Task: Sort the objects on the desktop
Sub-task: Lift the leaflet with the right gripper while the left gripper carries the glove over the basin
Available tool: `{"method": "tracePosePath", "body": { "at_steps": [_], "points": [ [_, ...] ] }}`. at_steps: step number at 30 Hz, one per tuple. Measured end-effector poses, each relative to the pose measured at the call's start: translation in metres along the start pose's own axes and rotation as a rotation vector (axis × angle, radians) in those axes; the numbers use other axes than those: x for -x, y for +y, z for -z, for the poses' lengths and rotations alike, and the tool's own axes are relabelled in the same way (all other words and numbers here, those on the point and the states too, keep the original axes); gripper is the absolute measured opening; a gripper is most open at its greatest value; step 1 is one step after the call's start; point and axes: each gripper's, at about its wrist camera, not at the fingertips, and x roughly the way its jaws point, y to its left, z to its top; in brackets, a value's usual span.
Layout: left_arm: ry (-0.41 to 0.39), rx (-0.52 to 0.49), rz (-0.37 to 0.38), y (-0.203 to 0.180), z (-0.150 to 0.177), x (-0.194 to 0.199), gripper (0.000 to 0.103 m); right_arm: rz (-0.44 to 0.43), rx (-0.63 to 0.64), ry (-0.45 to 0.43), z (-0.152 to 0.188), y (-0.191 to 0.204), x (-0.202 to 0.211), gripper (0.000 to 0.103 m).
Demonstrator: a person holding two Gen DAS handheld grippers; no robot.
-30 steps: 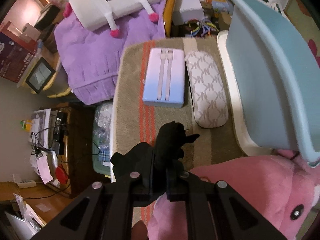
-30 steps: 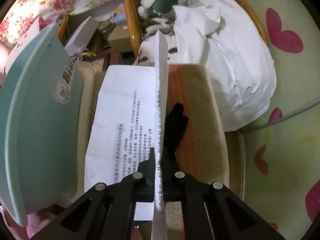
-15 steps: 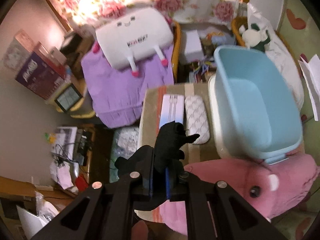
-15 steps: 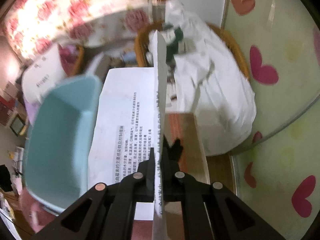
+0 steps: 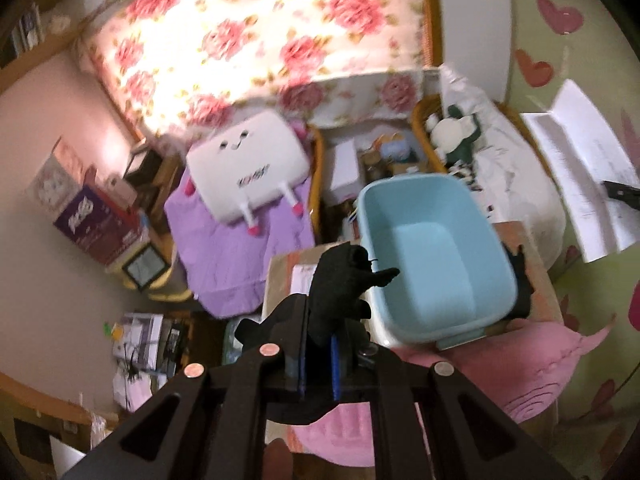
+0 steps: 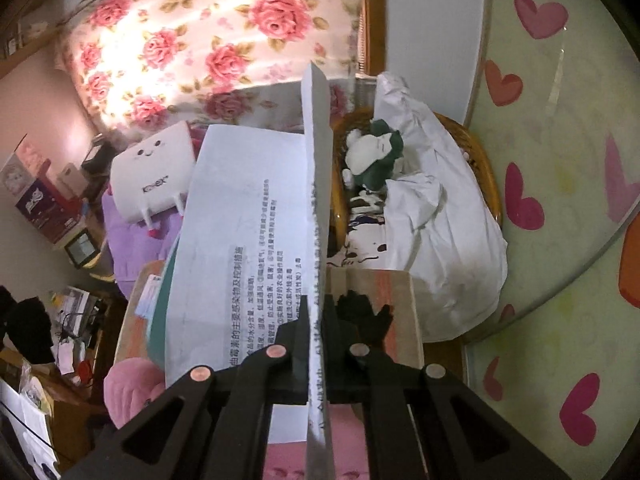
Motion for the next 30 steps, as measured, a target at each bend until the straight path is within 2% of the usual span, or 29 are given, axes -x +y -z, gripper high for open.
{"method": "tracePosePath", "body": {
  "at_steps": [5,10,20,30],
  "points": [
    [-0.032,-0.038,0.042,-0.027,-0.007,0.011,0.008,-0.027,0.015,-0.004,0.006,0.018,0.017,0.002],
    [-0.053,-0.051,0.083,-0.05,-0.017,0.011,0.008,-0.053,0.012,0.012,0.011,0.03,0.016,0.002],
    [-0.069,-0.098,0.127,-0.088,-0.045,-0.012,0.008,-0.066,0.026,0.045,0.01,0.052,0.001,0.002],
    [-0.048,-0.115,0.148,-0.104,-0.068,-0.041,0.008,-0.062,0.026,0.057,0.004,0.061,-0.016,0.002]
  ]
}}
